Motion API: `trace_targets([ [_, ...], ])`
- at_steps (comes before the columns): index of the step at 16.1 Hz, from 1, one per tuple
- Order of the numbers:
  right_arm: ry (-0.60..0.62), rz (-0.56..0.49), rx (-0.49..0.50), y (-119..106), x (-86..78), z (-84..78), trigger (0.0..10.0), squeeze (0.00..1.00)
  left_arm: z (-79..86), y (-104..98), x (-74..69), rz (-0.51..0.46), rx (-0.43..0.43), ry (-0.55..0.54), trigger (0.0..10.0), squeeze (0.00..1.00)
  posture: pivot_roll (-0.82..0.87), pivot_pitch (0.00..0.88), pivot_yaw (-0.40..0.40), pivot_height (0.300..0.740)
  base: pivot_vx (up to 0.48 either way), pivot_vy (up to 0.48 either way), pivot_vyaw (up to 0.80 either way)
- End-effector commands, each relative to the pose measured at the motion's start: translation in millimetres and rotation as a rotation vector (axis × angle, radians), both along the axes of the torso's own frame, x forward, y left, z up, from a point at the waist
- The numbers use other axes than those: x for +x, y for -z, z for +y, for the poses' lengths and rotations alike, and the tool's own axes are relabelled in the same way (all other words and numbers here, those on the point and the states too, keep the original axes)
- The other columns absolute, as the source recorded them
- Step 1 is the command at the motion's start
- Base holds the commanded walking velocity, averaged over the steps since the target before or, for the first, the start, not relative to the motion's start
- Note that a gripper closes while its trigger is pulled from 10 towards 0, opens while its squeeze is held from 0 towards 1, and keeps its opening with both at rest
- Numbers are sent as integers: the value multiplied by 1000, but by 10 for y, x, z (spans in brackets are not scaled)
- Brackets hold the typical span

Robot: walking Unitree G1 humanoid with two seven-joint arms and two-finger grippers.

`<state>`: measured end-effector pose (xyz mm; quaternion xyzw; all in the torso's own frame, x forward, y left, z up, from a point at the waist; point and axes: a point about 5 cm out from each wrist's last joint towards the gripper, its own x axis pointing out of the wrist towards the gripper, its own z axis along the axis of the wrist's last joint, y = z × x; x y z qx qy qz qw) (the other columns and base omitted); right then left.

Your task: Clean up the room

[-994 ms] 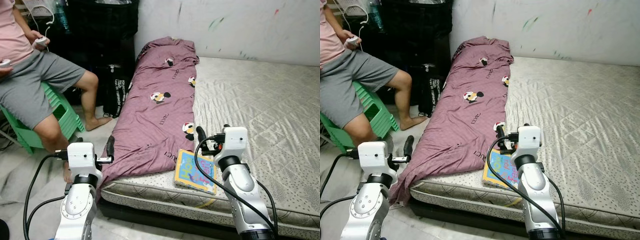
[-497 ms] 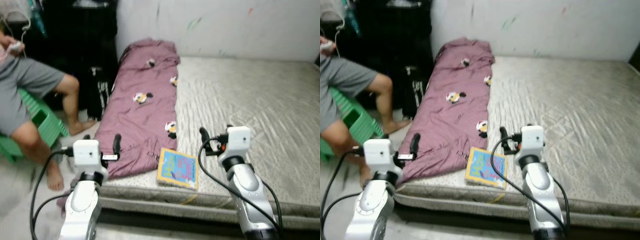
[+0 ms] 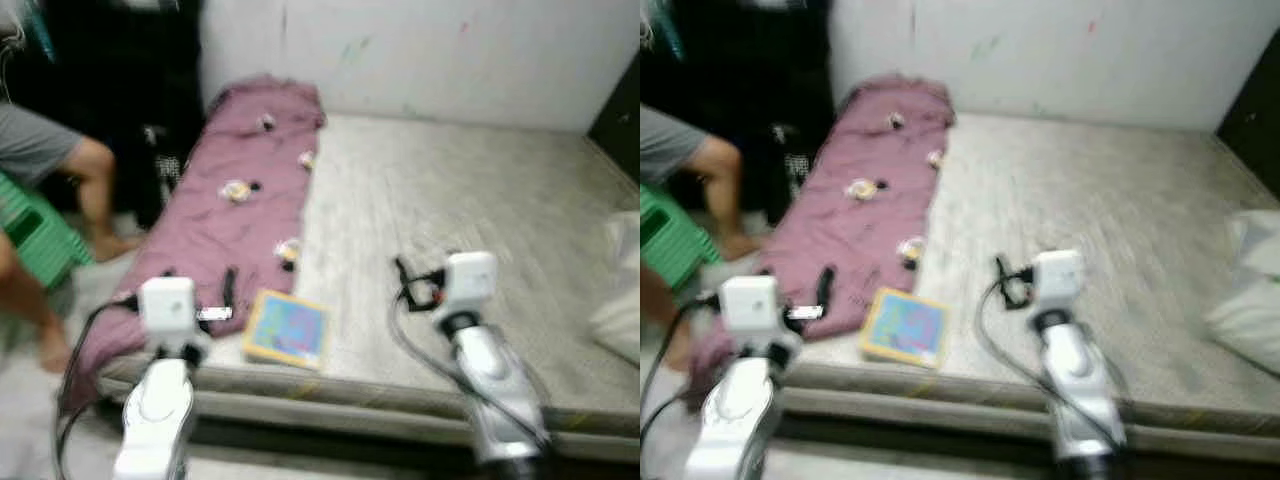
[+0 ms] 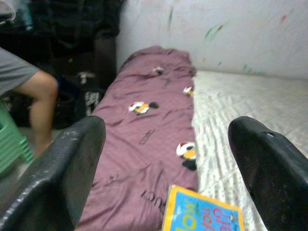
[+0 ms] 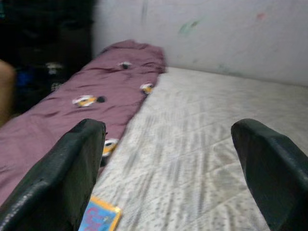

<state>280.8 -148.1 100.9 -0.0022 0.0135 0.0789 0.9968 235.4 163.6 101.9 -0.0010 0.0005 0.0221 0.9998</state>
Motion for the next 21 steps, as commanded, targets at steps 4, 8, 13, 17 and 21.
trace_targets([
  [4, -2, -20, -15, -54, 37, -21, 10000, 0, -28, -27, 15, -11, -19, 17, 10000, 0, -68, 0, -20, 740, 0, -91, 0],
  [8, -7, -24, -16, -59, 42, -16, 10000, 0, -55, -57, 5, -39, -25, 47, 10000, 0, -66, 0, -24, 740, 76, 0, 0],
  [13, -7, -23, -17, -57, 42, -18, 10000, 0, -59, -47, 2, -33, -30, 50, 10000, 0, -66, 0, -26, 740, 282, 0, 0],
  [17, -2, -20, -17, -55, 35, -30, 10000, 0, -47, -33, 7, -17, -28, 36, 10000, 0, -68, 0, -23, 740, 0, 0, 0],
  [21, 0, -13, -15, -50, 35, -44, 10000, 0, -55, -41, 7, -19, -22, 39, 10000, 0, -70, 0, -26, 740, 0, -82, 0],
])
